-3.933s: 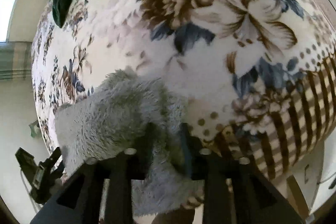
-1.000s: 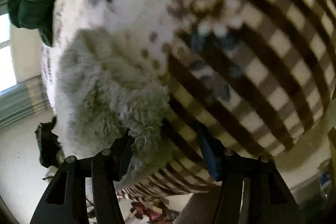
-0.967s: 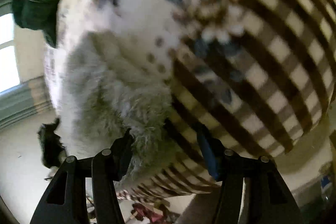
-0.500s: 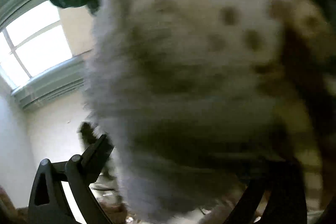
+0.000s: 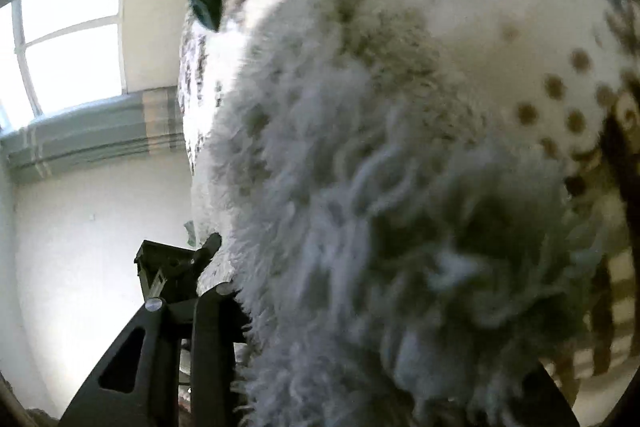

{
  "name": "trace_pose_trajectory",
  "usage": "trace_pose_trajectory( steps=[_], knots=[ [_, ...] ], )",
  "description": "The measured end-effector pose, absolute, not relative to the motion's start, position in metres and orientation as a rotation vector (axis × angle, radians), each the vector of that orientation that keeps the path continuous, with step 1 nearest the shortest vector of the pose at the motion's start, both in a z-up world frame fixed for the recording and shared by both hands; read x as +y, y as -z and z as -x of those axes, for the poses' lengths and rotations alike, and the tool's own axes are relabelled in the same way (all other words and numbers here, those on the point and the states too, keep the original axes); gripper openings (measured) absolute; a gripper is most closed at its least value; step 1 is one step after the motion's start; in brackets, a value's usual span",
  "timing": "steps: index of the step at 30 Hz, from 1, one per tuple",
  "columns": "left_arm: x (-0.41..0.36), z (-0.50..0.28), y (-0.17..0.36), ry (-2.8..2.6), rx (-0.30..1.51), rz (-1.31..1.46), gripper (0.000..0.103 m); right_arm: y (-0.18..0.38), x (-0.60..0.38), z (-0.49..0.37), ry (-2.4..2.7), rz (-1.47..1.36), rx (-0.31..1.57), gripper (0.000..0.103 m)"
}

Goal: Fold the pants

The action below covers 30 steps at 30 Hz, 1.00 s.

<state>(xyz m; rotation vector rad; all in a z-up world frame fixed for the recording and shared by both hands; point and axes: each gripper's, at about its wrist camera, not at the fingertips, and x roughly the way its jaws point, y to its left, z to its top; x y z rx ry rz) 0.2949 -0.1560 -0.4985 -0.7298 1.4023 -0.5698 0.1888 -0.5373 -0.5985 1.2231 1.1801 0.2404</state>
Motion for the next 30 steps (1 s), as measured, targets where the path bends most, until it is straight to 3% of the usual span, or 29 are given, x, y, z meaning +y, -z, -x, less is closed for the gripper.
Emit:
trace_pose_trajectory(
  steps=[6,14,19,24,27,28,29,30],
  knots=[
    [-0.105,-0.343,0.446,0.563,1.267,0.773,0.049,0.544,-0.489,-0.248,-0.313,-1.133,1.137,0.042],
    [0.012,-0.486,0.403,0.536,1.106,0.782,0.049,0.5,-0.363,-0.431,-0.415,-1.056,1.049,0.042],
    [0.087,-0.606,0.407,0.519,1.048,0.763,0.049,0.503,-0.286,-0.558,-0.443,-1.016,1.007,0.042],
    [0.14,-0.695,0.448,0.487,1.063,0.717,0.05,0.541,-0.228,-0.648,-0.442,-0.963,1.024,0.043],
    [0.164,-0.718,0.491,0.374,1.169,0.633,0.053,0.577,-0.193,-0.68,-0.387,-0.888,1.134,0.052],
    [0.171,-0.721,0.506,0.322,1.219,0.578,0.058,0.588,-0.184,-0.685,-0.352,-0.837,1.188,0.06],
    [0.175,-0.72,0.513,0.312,1.234,0.56,0.072,0.595,-0.182,-0.687,-0.335,-0.801,1.221,0.064],
    [0.18,-0.715,0.517,0.307,1.237,0.551,0.08,0.598,-0.177,-0.683,-0.327,-0.772,1.239,0.076]
  ],
)
